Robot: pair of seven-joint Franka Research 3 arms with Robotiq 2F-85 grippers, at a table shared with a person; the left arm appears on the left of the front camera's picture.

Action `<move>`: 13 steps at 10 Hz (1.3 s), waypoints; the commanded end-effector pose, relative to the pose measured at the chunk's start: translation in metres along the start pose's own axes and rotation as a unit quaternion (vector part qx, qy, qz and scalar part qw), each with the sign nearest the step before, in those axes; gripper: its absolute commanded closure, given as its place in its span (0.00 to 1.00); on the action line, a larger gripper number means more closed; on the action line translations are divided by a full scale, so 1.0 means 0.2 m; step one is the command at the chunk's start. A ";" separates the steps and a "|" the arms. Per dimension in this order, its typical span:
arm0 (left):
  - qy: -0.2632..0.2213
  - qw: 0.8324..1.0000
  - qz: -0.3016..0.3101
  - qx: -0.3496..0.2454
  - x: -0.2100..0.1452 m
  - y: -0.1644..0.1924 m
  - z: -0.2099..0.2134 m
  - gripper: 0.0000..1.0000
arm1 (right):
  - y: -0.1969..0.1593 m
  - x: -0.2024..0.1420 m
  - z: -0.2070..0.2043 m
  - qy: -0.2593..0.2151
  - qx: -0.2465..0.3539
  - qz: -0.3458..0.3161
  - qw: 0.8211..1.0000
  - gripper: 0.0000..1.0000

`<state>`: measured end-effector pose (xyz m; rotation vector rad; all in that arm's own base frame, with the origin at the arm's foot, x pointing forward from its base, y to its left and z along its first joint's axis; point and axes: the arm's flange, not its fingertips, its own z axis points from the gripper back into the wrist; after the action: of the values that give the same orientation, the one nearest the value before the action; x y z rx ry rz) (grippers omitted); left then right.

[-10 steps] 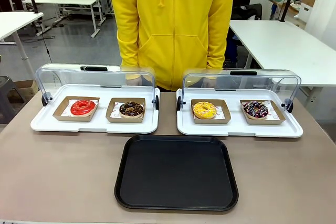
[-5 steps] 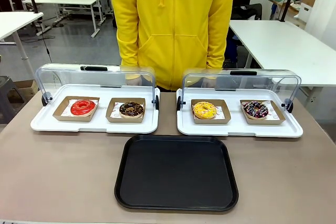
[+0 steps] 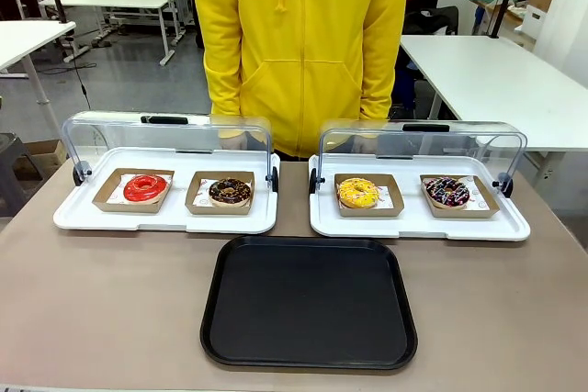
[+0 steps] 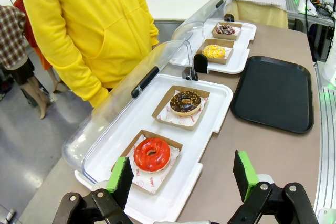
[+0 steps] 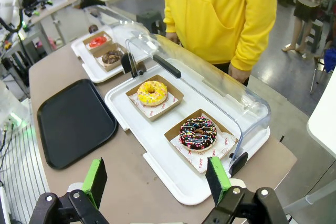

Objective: Move the first donut from the left to the tray.
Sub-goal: Pick up the Paper togo box containing the Donut indicated by the person and place it on the Handle tray.

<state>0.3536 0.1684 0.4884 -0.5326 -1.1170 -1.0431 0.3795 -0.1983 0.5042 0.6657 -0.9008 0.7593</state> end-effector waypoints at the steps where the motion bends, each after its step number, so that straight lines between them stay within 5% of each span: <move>1: -0.014 1.000 -0.009 0.003 0.00 0.01 0.00 0.00 | -0.01 0.00 0.00 -0.013 0.000 0.013 1.000 0.00; 13: -0.014 1.000 -0.009 0.003 0.00 0.01 0.00 0.00 | -0.01 0.00 0.00 -0.013 0.000 0.013 1.000 0.00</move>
<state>0.3536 0.1683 0.4884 -0.5329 -1.1171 -1.0433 0.3795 -0.1984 0.5042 0.6656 -0.9008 0.7594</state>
